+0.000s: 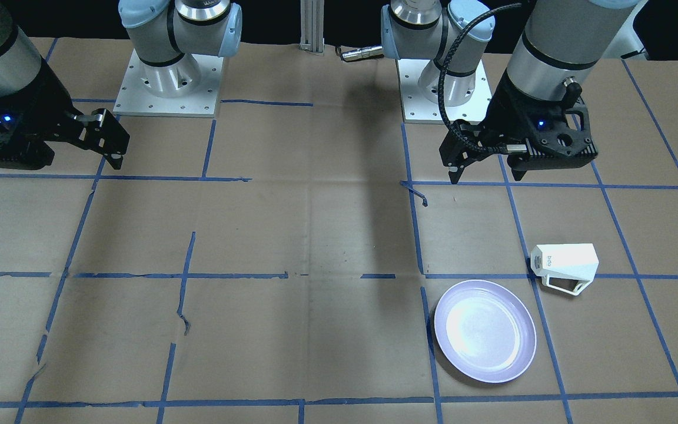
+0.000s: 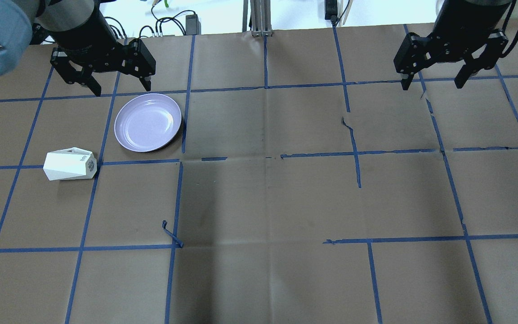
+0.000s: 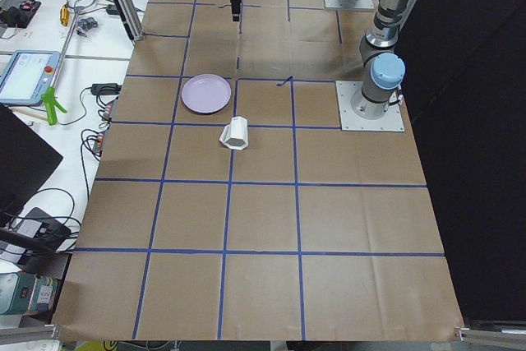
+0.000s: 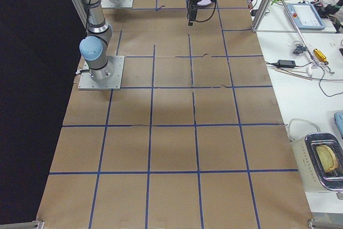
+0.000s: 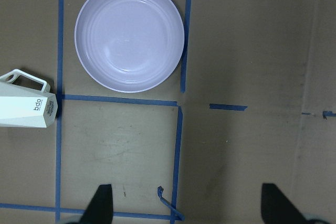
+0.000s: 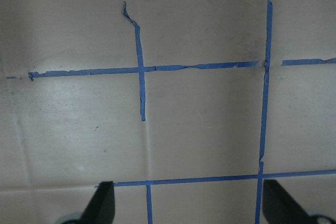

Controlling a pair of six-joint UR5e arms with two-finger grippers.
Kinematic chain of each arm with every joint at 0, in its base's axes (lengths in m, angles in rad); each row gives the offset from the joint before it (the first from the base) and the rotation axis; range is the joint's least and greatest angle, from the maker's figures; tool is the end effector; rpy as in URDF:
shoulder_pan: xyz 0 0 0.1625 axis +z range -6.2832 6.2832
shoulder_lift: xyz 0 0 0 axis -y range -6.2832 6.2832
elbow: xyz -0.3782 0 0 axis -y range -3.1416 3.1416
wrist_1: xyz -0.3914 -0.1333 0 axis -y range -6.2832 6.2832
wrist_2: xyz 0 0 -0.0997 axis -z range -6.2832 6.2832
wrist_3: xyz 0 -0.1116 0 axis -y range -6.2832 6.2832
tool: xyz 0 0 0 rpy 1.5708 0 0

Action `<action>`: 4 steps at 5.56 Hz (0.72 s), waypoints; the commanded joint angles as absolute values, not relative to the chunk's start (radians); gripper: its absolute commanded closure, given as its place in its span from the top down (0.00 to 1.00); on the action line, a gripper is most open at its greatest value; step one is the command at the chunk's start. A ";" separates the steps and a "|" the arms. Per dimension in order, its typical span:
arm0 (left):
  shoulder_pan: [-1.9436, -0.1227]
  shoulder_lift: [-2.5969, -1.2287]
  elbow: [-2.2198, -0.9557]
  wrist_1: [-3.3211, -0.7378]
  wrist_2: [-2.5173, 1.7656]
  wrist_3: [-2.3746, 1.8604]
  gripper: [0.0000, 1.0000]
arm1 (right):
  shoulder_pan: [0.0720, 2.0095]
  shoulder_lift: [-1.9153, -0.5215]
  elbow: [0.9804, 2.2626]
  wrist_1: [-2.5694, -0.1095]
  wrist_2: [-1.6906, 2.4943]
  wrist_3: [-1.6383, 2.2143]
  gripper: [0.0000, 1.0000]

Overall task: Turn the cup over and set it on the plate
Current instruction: 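Move the left gripper down toward the white mug lying on its side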

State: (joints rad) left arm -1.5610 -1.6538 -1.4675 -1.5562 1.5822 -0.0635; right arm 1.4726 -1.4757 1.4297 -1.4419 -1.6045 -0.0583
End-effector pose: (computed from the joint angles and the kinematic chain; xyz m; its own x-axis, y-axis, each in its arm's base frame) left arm -0.1269 -0.5275 0.4393 -0.9972 -0.0736 -0.0092 -0.0732 0.9967 -0.0355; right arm 0.0782 -0.5272 0.4376 -0.9989 0.0373 0.0287 0.0396 0.9956 0.0846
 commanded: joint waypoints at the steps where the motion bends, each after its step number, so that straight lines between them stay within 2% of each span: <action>1: -1.543 -1.646 -1.467 -1.559 1.583 -0.060 0.98 | 1.473 -1.476 1.430 -1.442 -1.605 -0.058 1.00; 3: -1.496 -1.646 -1.460 -1.559 1.582 0.036 0.98 | 1.473 -1.476 1.430 -1.442 -1.605 -0.058 1.00; 4: -1.415 -1.625 -1.453 -1.572 1.577 0.110 0.98 | 1.473 -1.476 1.430 -1.442 -1.605 -0.058 1.00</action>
